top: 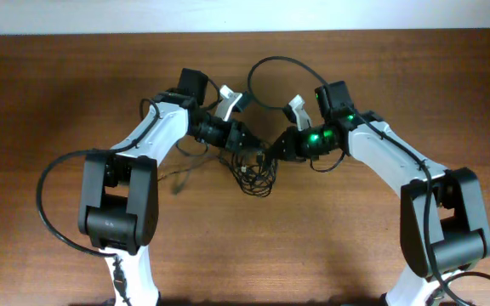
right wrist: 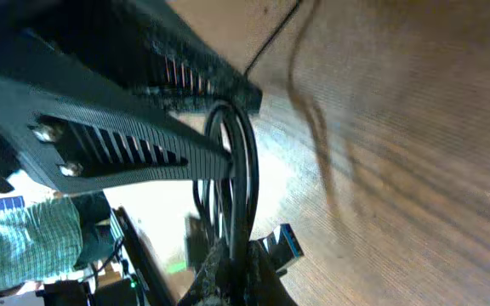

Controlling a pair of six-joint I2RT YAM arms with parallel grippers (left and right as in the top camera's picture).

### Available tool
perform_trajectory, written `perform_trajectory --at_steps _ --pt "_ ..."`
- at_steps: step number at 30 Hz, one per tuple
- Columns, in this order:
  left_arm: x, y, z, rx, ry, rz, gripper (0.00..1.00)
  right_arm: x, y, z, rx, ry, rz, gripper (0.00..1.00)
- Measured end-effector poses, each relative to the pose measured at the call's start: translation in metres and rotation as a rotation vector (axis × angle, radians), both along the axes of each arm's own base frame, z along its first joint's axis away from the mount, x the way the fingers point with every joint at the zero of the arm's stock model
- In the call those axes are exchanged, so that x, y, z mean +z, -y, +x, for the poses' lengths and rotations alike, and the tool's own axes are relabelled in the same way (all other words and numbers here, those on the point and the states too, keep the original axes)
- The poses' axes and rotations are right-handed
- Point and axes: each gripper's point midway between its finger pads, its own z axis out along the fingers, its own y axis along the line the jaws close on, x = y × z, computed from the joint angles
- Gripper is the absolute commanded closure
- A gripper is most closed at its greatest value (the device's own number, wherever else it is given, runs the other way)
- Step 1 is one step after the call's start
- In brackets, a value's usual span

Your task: Untangle cables

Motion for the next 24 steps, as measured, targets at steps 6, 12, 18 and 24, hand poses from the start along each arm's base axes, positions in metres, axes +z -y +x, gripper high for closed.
perform_trajectory --at_steps 6,12,18,24 --pt "0.009 0.006 -0.005 -0.038 0.006 -0.066 0.61 0.005 0.025 0.016 -0.070 -0.008 0.037 0.96" --pt "0.013 0.009 -0.009 -0.079 0.031 -0.097 0.52 0.015 0.019 0.014 -0.046 -0.012 0.099 0.96" --pt "0.005 0.016 -0.015 -0.108 0.046 -0.040 0.53 0.019 0.016 0.013 -0.032 -0.009 0.127 0.96" --pt "-0.007 0.024 -0.021 -0.140 0.065 0.047 0.94 0.026 0.013 0.012 -0.017 -0.004 0.169 0.96"
